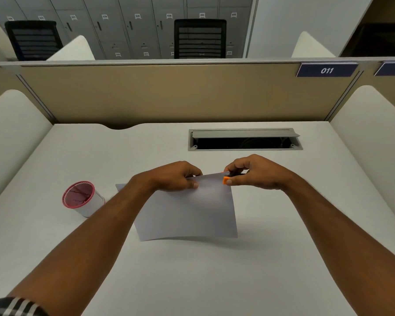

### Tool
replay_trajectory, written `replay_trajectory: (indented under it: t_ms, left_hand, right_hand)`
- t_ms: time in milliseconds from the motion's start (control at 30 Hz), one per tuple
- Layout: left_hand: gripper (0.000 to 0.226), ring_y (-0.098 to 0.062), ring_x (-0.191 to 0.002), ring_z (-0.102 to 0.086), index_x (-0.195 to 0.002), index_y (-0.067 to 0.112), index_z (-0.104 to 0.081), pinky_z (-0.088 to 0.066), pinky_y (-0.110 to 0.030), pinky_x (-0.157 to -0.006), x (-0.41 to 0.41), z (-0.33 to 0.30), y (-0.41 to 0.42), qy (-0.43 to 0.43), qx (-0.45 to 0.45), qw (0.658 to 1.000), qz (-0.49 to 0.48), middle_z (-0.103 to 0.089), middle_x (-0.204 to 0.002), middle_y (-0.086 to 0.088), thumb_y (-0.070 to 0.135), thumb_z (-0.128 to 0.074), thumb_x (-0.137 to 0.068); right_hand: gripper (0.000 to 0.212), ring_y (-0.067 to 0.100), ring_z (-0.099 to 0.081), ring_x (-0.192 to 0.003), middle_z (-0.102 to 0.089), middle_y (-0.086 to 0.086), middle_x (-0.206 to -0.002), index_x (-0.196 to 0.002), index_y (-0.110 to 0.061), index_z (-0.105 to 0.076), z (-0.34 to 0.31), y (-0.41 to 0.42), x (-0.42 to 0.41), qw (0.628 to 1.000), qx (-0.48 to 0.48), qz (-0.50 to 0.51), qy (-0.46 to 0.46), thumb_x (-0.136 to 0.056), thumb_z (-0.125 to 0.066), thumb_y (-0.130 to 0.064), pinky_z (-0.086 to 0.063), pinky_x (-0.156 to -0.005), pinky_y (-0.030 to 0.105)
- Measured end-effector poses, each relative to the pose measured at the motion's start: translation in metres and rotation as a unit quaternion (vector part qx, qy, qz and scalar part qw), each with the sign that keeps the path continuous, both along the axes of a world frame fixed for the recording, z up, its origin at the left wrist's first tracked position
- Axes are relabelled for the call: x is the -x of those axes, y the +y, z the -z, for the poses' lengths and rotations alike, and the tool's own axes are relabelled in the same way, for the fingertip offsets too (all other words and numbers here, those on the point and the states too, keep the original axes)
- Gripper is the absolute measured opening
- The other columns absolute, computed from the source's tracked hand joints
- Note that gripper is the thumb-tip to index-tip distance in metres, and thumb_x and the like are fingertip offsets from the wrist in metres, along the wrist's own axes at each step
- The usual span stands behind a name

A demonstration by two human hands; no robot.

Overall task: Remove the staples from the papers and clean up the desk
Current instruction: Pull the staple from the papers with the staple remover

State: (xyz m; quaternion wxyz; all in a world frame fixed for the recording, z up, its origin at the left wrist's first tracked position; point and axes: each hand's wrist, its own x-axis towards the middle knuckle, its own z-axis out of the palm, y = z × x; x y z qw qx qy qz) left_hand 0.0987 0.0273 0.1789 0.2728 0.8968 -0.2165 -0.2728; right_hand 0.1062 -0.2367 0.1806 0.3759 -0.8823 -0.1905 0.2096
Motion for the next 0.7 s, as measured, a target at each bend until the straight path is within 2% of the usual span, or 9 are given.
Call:
replay_trajectory:
  t_ms: [433,700]
  left_hand:
    - [0.025,-0.015,-0.095,-0.064,-0.123,0.016,-0.066,-0.05,-0.021,-0.078,0.0004,-0.0064,-0.0025,-0.005,-0.016,1.0,0.004,-0.065,-0.108,0.004,0.018,-0.056,-0.1]
    - [0.026,-0.013,-0.094,-0.062,-0.124,0.015,-0.065,-0.048,-0.015,-0.074,0.0007,-0.0069,-0.002,-0.011,-0.016,1.0,0.005,-0.065,-0.109,0.004,0.017,-0.055,-0.1]
  right_hand:
    - [0.03,0.006,-0.064,-0.095,-0.071,-0.012,-0.099,-0.103,-0.026,-0.072,-0.0038,0.0005,0.0004,1.0,0.008,-0.015,-0.015,-0.078,-0.076,-0.043,-0.053,-0.086,0.029]
    - [0.032,0.007,-0.064,-0.096,-0.071,-0.01,-0.099,-0.105,-0.024,-0.071,-0.0043,0.0031,0.001,1.0,0.008,-0.02,-0.014,-0.079,-0.075,-0.042,-0.054,-0.088,0.031]
